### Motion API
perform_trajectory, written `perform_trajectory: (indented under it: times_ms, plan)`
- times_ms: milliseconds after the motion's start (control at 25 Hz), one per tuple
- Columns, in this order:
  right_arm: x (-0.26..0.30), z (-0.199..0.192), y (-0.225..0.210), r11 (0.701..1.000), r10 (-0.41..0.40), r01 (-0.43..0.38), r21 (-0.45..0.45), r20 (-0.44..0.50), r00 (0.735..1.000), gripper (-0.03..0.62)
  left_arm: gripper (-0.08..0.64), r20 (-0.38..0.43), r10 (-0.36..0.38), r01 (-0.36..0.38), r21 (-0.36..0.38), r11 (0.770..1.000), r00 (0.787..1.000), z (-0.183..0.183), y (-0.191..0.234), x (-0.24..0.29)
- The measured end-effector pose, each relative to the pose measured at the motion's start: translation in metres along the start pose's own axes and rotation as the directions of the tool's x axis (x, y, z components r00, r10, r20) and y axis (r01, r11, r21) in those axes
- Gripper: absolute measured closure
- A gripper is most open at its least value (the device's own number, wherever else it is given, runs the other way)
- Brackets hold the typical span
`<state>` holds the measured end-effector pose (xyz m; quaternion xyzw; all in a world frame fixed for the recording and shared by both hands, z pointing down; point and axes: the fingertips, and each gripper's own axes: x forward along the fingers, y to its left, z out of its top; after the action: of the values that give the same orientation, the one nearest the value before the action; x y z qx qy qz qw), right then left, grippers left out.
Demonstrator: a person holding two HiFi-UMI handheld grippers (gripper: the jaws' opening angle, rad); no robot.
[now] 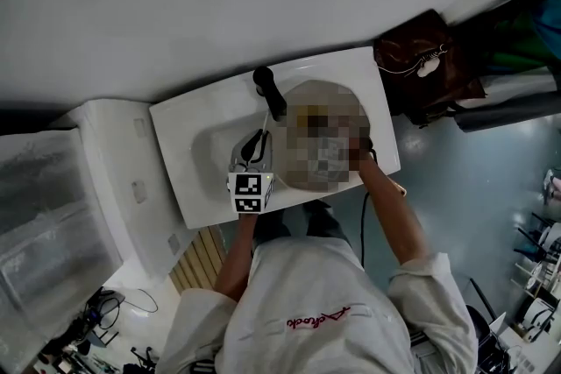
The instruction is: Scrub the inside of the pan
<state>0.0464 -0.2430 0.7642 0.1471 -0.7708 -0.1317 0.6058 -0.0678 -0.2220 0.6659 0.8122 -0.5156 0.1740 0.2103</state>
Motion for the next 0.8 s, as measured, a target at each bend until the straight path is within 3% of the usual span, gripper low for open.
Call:
perform_trajectory:
  times_ms: [480, 800]
  plan:
    - [-0.014, -0.014, 0.055, 0.996, 0.084, -0.085, -0.029, -0.044, 0.996, 0.568, 0.514, -0.003, 0.006, -0.006, 0.007, 1.000, 1.000, -0.001, 0.001, 0.002]
    - [-0.026, -0.018, 0.095, 0.978, 0.184, -0.191, -0.082, -0.083, 0.979, 0.568, 0.515, -0.002, 0.007, -0.007, 0.000, 1.000, 1.000, 0.000, 0.000, 0.003]
